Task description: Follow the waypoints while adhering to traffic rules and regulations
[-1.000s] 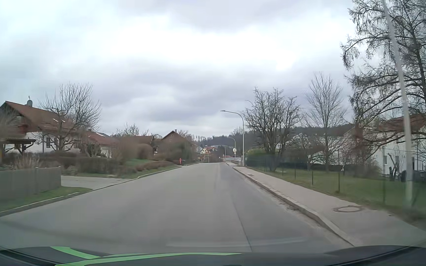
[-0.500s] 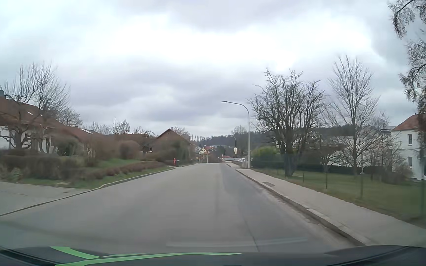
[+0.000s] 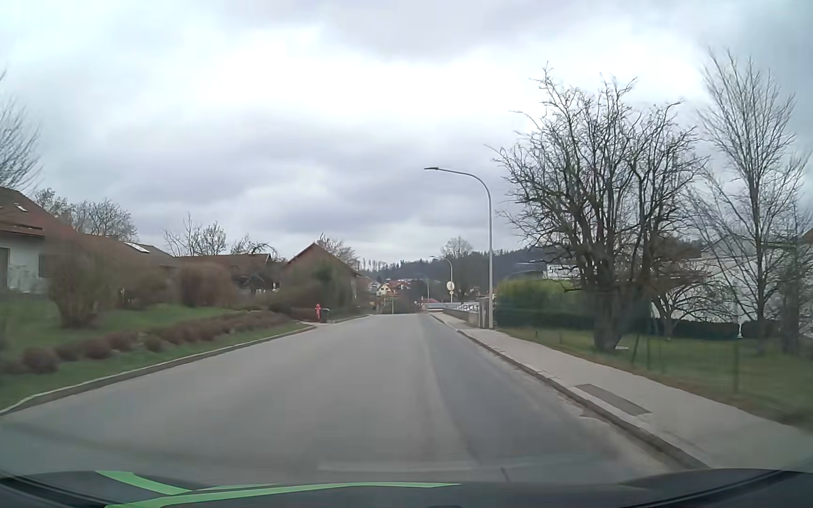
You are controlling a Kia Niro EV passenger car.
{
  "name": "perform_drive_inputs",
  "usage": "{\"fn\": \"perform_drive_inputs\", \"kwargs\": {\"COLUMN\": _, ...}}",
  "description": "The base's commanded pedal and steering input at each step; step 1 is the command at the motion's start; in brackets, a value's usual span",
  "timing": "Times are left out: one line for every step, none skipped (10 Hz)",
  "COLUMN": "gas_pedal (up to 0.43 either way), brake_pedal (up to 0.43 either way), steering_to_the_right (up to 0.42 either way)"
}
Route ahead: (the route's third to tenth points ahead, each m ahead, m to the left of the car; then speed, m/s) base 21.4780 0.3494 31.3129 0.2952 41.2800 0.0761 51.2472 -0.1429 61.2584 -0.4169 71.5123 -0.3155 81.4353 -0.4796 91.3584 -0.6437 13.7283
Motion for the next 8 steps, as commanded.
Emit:
{"fn": "perform_drive_inputs", "kwargs": {"gas_pedal": 0.059, "brake_pedal": 0.000, "steering_to_the_right": 0.003}}
{"fn": "perform_drive_inputs", "kwargs": {"gas_pedal": 0.059, "brake_pedal": 0.000, "steering_to_the_right": 0.003}}
{"fn": "perform_drive_inputs", "kwargs": {"gas_pedal": 0.059, "brake_pedal": 0.000, "steering_to_the_right": 0.003}}
{"fn": "perform_drive_inputs", "kwargs": {"gas_pedal": 0.059, "brake_pedal": 0.000, "steering_to_the_right": 0.003}}
{"fn": "perform_drive_inputs", "kwargs": {"gas_pedal": 0.059, "brake_pedal": 0.000, "steering_to_the_right": 0.003}}
{"fn": "perform_drive_inputs", "kwargs": {"gas_pedal": 0.059, "brake_pedal": 0.000, "steering_to_the_right": 0.003}}
{"fn": "perform_drive_inputs", "kwargs": {"gas_pedal": 0.059, "brake_pedal": 0.000, "steering_to_the_right": 0.003}}
{"fn": "perform_drive_inputs", "kwargs": {"gas_pedal": 0.059, "brake_pedal": 0.000, "steering_to_the_right": 0.003}}
